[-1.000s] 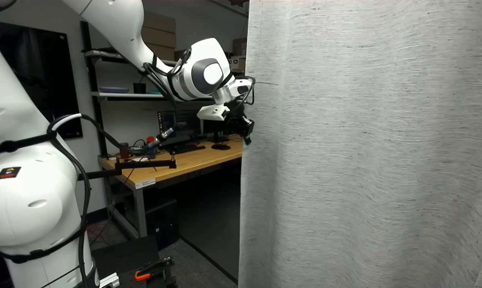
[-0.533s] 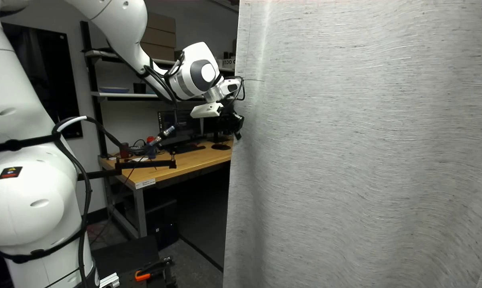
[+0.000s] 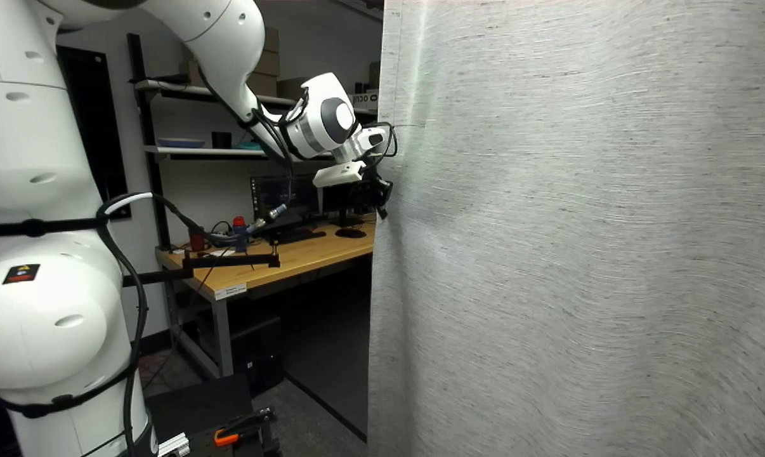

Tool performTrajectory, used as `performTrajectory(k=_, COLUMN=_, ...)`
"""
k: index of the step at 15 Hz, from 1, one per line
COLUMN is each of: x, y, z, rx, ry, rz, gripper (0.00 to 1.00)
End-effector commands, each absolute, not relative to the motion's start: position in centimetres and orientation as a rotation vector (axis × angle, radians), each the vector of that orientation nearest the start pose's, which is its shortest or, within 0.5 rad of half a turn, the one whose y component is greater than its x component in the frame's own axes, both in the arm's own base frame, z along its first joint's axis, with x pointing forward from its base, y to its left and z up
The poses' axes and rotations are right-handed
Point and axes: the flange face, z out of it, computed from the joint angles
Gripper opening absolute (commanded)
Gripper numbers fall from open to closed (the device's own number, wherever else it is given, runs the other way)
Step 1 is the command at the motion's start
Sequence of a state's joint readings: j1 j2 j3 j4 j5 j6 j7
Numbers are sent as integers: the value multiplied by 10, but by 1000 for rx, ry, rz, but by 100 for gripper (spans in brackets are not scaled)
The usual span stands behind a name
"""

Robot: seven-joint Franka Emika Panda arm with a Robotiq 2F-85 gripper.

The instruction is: Pull the grey curtain to the left.

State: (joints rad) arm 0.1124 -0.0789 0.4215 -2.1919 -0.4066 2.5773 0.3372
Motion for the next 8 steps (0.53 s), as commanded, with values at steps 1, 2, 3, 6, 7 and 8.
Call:
performTrajectory(k=1, x=467, y=335, z=459, rx=-3030, ry=-906, rz=-857, gripper=1)
performTrajectory(k=2, x=461, y=346, z=458, rx=-3024, ry=-960, rz=-865, gripper=1)
performTrajectory(k=3, x=453, y=359, z=457, rx=-3022, ry=-1003, rz=-869, gripper=1)
performTrajectory(k=6, x=431, y=392, z=453, rx=-2999, ry=-1130, rz=-866, gripper=1)
performTrajectory(k=7, x=426, y=401, z=453, rx=-2986, ry=-1176, rz=-873, gripper=1)
performTrajectory(k=8, x=423, y=410, z=454, rx=-2974, ry=-1216, rz=-879, gripper=1)
